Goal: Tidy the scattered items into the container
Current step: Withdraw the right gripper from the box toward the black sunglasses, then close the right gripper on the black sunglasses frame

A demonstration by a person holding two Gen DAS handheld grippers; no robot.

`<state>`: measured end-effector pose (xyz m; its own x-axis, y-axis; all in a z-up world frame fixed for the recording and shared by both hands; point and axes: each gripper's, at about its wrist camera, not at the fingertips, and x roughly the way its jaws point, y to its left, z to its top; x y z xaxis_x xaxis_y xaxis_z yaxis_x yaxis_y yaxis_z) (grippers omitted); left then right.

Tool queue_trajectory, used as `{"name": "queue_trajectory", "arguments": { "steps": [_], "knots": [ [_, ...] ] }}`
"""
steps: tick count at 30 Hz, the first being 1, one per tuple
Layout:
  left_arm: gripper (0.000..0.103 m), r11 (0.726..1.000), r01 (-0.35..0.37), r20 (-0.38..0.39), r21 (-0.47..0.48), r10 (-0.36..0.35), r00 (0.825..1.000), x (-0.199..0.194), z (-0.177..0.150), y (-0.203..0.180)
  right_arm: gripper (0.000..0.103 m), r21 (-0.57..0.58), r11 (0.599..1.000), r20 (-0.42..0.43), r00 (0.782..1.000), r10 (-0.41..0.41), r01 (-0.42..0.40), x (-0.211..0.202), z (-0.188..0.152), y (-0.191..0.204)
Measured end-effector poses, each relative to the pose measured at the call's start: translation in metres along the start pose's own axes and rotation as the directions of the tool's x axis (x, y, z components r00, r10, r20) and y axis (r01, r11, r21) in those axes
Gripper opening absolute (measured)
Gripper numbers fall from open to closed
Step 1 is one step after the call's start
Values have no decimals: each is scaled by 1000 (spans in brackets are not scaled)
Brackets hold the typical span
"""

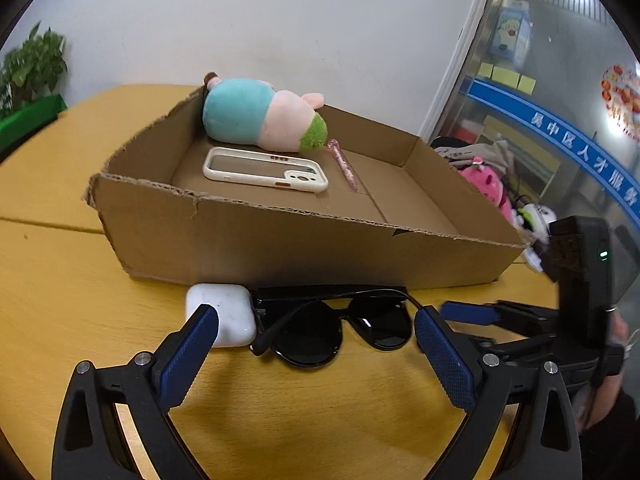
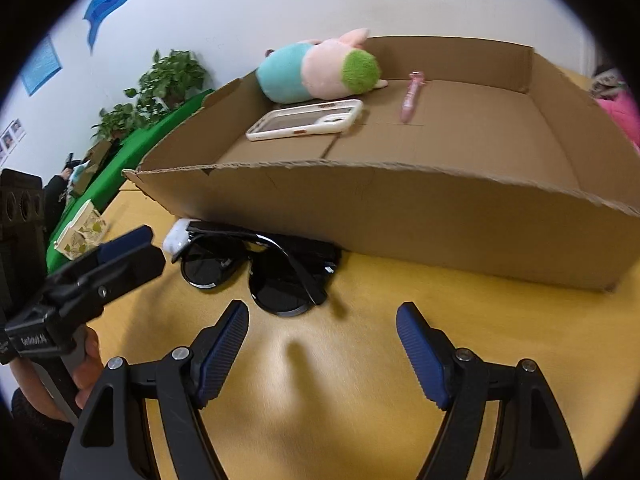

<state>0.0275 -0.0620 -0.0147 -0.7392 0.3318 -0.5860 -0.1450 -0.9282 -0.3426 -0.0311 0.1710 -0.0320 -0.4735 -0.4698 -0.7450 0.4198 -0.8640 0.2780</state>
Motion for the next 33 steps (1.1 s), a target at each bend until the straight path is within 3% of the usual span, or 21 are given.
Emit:
{"name": "queue_trajectory", "arguments": {
  "steps": [5,13,16,18,23,25,27,33],
  "knots": [
    [100,992,99,43,-78,-96,994,-8,0,16,76,-47,998,4,999,43,-42,15,6,13],
    [100,986,93,26,-137,-91,996,-4,-2,28,78,-159,962,-72,974,213,-222,-6,-15,42],
    [100,988,92,12,-120,-91,996,-3,-2,23,78,-255,962,-32,996,88,-93,-17,-8,50],
    [100,990,93,6,-106,-93,996,-3,-3,20,78,-294,954,-27,999,46,-52,-15,-2,54],
    [100,992,92,-22,-90,-94,995,1,-5,17,78,-373,925,-82,996,44,-72,15,5,69],
    [100,991,92,-27,-102,-95,995,2,-5,19,78,-386,921,-129,992,7,-56,30,-1,72],
    [100,990,96,-27,-107,-100,995,2,-6,20,79,-434,901,-123,992,-43,-14,30,-10,77],
    [101,988,108,-32,-108,-112,993,3,-6,20,61,-413,910,-142,987,-82,16,12,-31,75]
  ]
}}
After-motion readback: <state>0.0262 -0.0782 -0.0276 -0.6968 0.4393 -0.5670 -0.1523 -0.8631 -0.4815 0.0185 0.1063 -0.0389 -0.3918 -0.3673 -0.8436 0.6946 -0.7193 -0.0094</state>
